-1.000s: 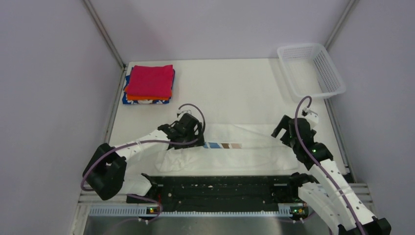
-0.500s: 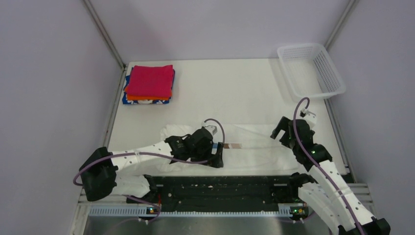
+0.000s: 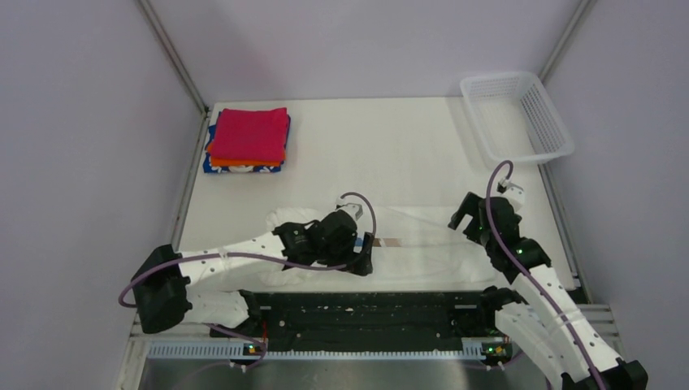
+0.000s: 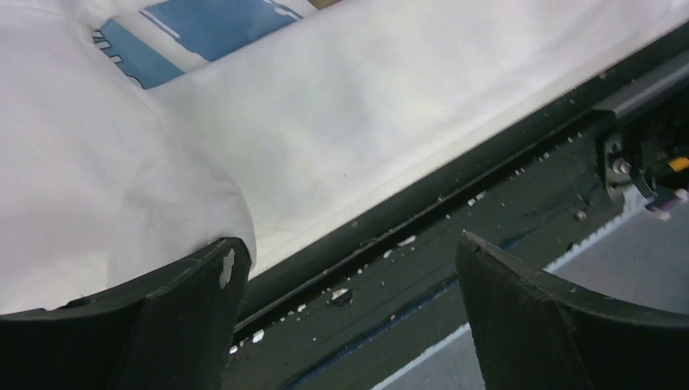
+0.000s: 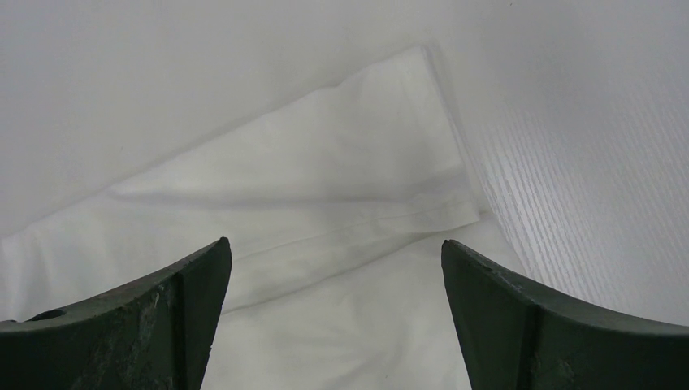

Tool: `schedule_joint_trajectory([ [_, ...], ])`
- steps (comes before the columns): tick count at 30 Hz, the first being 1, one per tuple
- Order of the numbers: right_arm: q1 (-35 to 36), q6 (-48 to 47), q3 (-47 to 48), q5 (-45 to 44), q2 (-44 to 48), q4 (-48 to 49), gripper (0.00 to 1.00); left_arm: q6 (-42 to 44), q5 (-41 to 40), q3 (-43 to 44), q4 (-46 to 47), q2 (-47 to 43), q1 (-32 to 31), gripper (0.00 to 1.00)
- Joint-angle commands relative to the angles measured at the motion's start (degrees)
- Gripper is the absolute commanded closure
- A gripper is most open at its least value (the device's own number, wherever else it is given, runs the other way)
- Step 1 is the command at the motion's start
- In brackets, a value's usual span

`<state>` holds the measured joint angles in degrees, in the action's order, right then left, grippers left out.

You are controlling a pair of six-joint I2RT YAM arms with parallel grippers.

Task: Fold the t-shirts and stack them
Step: Fold the other side of the tshirt into a rectangle

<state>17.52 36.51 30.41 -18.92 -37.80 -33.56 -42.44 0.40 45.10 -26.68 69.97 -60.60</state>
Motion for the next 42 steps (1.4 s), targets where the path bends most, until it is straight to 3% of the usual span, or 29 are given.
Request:
schedule_joint_trajectory([
  [1, 0.47, -0.17, -0.04, 0.37, -0.4, 1.78, 0.01, -3.2, -6.45, 5.92, -4.59, 7.72, -0.57, 0.01],
  [8, 0.49, 0.3, -0.22, 0.04, -0.92, 1.21, 0.01, -2.97, -6.89, 13.17, -7.38, 21.02, -3.72, 0.01],
  [17, 0.47, 0.37, -0.33, 0.81, -0.72, 1.15, 0.01, -2.11, -5.02, 15.08, -6.43, 24.74, -4.0, 0.01],
  [30, 0.44, -0.16, -1.03, 3.35, 0.6, 2.83, 0.01, -1.35, -2.99, 12.38, -4.74, 20.18, -4.73, 0.01],
  [36, 0.49, -0.4, -1.06, 3.32, 0.96, 2.9, 0.01, 0.69, -9.7, 14.23, -6.26, 17.49, -4.7, 0.01],
  [42, 0.5, -0.71, -0.96, 3.5, 1.17, 3.15, 0.01, 2.66, -11.34, 16.32, -7.93, 15.87, -4.7, 0.01],
])
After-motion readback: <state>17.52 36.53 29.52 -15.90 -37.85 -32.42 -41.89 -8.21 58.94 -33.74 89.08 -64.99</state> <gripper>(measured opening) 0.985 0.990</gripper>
